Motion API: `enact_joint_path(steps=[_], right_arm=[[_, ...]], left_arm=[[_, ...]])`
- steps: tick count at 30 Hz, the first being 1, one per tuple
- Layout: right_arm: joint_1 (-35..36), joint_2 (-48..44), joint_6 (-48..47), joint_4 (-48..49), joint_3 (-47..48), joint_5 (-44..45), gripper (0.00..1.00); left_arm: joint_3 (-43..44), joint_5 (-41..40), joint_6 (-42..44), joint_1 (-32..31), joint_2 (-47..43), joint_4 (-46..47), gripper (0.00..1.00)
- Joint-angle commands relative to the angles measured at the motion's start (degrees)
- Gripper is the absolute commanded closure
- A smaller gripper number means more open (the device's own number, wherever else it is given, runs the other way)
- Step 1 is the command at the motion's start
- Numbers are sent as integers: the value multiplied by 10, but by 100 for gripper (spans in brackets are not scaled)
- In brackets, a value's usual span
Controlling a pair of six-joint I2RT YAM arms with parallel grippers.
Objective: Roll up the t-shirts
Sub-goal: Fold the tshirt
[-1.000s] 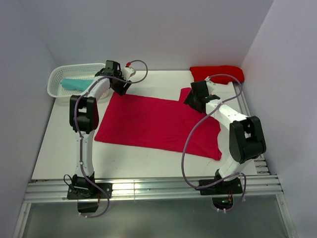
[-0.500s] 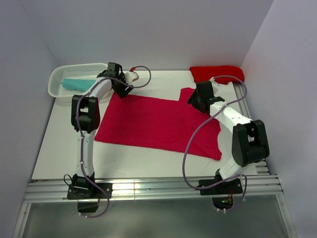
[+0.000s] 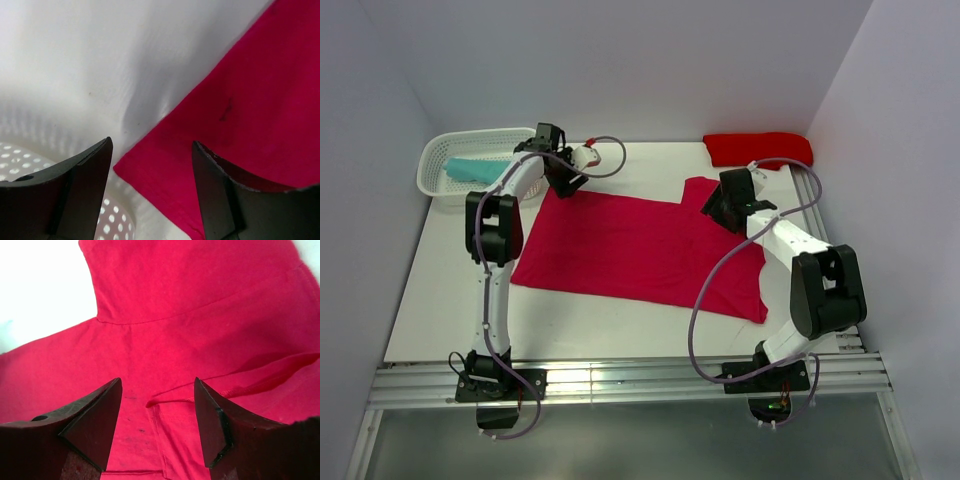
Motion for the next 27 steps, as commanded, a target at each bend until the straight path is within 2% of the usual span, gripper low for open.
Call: enact_joint_path(steps=[1,4,13,27], right_arm=[[-9,-33,-6,20,-4,-1,34],[-11,-36,-5,24,-10,-3,34],[-17,-43,-9,24,-15,-4,34],[-33,-40,-17,27,-18,-17,34]], left_arm=[[-38,35,39,0,-31,20,30],[-59,36,54,-4,-50,27,28],[45,15,79,-9,3,-49,28],[39,0,93,-23,31,-43,28]])
